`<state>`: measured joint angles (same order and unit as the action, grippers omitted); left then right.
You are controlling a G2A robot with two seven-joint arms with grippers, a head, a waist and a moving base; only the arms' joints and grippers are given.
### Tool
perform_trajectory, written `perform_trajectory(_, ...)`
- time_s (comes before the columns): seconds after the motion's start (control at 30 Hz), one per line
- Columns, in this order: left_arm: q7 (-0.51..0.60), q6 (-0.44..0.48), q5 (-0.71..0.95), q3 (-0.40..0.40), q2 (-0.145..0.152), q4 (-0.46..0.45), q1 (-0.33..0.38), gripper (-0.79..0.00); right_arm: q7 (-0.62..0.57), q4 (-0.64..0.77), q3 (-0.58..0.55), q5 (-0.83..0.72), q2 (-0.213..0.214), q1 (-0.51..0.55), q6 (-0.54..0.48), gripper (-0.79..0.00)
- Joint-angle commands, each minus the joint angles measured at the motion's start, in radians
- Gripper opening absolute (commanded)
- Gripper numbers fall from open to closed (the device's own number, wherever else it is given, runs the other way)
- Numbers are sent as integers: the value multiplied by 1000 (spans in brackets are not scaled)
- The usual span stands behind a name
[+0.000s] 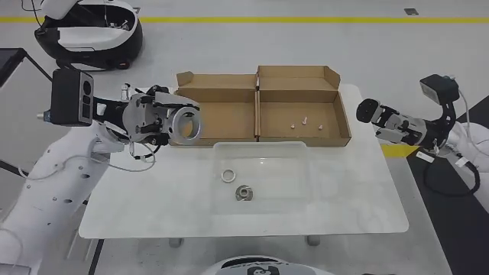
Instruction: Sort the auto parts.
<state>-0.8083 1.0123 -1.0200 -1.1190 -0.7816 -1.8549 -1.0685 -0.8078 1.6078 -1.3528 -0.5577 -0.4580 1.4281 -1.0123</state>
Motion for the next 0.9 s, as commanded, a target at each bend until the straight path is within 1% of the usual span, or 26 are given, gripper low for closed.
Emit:
perform_trajectory(0.0, 0, 0, 0, 0, 0, 0, 0, -785, 0, 0, 0, 0, 0, 0, 0, 0)
perform_trajectory(0.47, 0, 0, 0, 0, 0, 0, 0, -785, 0, 0, 0, 0, 0, 0, 0, 0)
perform_trajectory(0.57, 10, -23, 54, -3, -4, -6, -16, -785, 0, 0, 0, 0, 0, 0, 0, 0)
perform_trajectory(0.63, 3, -16, 89, -7, -9, -17, -23, -785, 0, 0, 0, 0, 0, 0, 0, 0)
perform_trajectory(0.8, -30, -30, 212, -7, -29, -49, -36, -785, 0, 0, 0, 0, 0, 0, 0, 0)
perform_trajectory(0.87, -22, -23, 229, -12, -36, -51, -37, -785, 0, 0, 0, 0, 0, 0, 0, 0)
